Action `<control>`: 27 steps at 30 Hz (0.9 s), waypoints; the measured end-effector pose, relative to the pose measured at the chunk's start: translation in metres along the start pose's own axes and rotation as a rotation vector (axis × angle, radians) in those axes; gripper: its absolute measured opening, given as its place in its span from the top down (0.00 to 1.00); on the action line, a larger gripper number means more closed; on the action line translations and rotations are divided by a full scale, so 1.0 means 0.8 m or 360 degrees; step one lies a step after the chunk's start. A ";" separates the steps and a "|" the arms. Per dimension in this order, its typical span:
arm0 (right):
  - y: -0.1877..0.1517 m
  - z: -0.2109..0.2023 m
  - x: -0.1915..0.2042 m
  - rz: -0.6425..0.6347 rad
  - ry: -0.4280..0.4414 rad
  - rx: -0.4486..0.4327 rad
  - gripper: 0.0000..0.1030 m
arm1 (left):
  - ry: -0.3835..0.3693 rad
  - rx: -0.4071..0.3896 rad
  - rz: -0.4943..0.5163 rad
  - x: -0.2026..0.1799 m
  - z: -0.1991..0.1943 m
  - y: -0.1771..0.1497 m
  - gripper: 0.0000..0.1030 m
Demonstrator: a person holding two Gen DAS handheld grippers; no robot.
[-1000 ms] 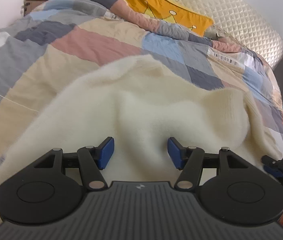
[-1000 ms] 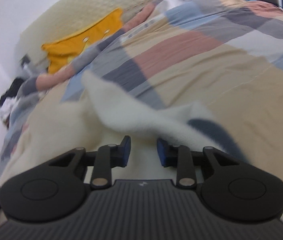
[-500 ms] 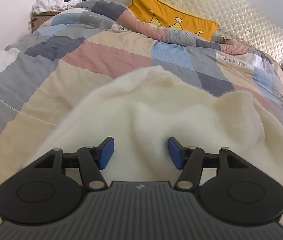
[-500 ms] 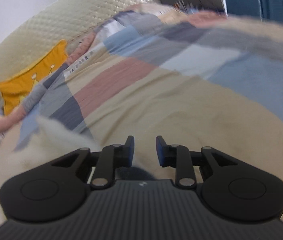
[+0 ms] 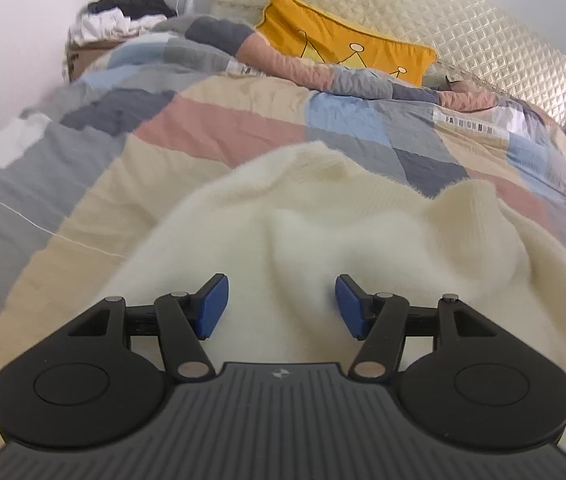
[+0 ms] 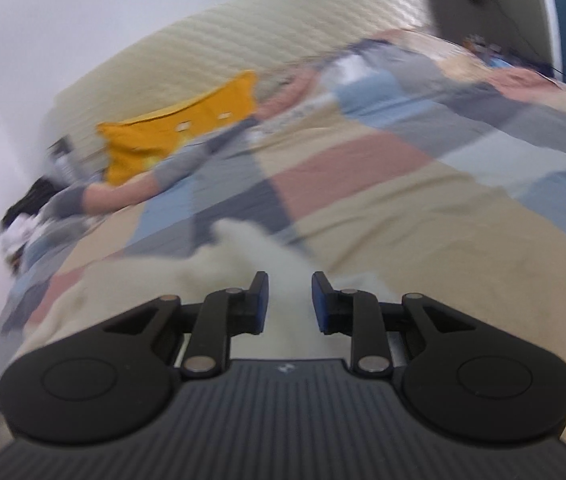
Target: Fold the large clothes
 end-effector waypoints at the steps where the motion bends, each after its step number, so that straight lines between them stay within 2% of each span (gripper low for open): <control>1: -0.004 -0.003 0.012 -0.0033 0.0031 0.0008 0.73 | -0.0010 0.0005 -0.0009 0.000 -0.003 -0.001 0.37; 6: -0.040 -0.002 0.052 -0.0122 0.0130 0.0145 0.73 | -0.0054 0.0003 -0.0017 -0.001 -0.020 -0.009 0.37; 7: -0.050 0.000 0.057 -0.0124 0.0145 0.0189 0.76 | -0.0058 0.0001 -0.0014 -0.001 -0.023 -0.010 0.37; 9: -0.069 0.007 0.050 -0.0040 0.0101 0.0261 0.77 | -0.0066 0.0005 -0.0018 -0.001 -0.028 -0.015 0.37; 11: -0.077 0.009 0.037 0.0071 0.0080 0.0249 0.81 | -0.0073 0.0019 -0.0037 0.002 -0.031 -0.019 0.37; 15: -0.074 -0.002 0.028 0.0049 -0.0081 0.0221 0.84 | -0.0076 0.0020 -0.0057 0.007 -0.038 -0.022 0.37; 18: -0.074 -0.008 0.017 0.0051 -0.0195 0.0206 0.93 | -0.0081 0.0026 -0.0088 0.012 -0.042 -0.022 0.37; 22: -0.074 -0.017 -0.001 0.0046 -0.0348 0.0182 0.94 | -0.0086 0.0029 -0.0104 0.015 -0.048 -0.023 0.37; 25: -0.073 -0.020 -0.014 0.0092 -0.0405 0.0158 1.00 | -0.0082 0.0029 -0.0100 0.016 -0.049 -0.024 0.37; 27: -0.073 -0.021 -0.022 0.0111 -0.0443 0.0145 1.00 | -0.0080 0.0028 -0.0096 0.016 -0.050 -0.024 0.37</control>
Point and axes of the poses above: each gripper's, at about its wrist camera, not at the fingertips, and z roughly the way its jaws point, x to its left, y to its top, the point moved 8 cm from there along z, roughly the way its jaws point, and after that the axes turned 14 degrees about -z, right-handed, at the moved point
